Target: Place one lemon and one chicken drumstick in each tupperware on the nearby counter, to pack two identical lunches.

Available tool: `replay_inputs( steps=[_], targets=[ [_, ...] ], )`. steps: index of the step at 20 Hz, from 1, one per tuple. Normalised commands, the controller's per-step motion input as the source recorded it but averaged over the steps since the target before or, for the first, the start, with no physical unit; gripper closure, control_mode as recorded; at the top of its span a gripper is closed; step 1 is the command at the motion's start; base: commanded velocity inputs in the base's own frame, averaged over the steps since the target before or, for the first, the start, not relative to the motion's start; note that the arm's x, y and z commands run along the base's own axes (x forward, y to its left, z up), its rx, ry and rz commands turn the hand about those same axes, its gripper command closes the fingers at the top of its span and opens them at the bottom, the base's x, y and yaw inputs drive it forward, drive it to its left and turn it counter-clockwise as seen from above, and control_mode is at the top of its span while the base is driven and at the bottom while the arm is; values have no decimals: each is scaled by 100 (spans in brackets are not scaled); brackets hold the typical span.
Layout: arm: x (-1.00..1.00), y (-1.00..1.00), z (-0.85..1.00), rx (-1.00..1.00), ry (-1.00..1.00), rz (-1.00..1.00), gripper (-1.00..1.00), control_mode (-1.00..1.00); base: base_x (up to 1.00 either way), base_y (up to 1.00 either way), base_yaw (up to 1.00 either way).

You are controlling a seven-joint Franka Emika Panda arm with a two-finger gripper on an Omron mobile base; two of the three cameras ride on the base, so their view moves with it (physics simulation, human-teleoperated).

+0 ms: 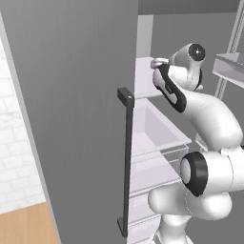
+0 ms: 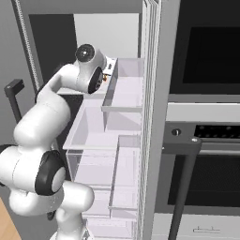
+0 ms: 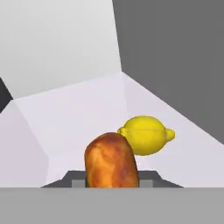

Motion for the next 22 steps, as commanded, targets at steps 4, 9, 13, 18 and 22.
replay_inputs(
  steps=[4, 9, 13, 18, 22],
  targets=[
    [-100, 1, 84, 0, -42, 3, 100, -100, 0, 0, 0],
    [-100, 0, 20, -3, -10, 5, 100, -100, 0, 0, 0],
    [-100, 0, -22, -15, 3, 9, 100, -100, 0, 0, 0],
    [-100, 19, -79, -30, 26, 10, 100, -100, 0, 0, 0],
    [-89, 83, -90, -50, 55, 17, 100, -100, 0, 0, 0]
  ],
)
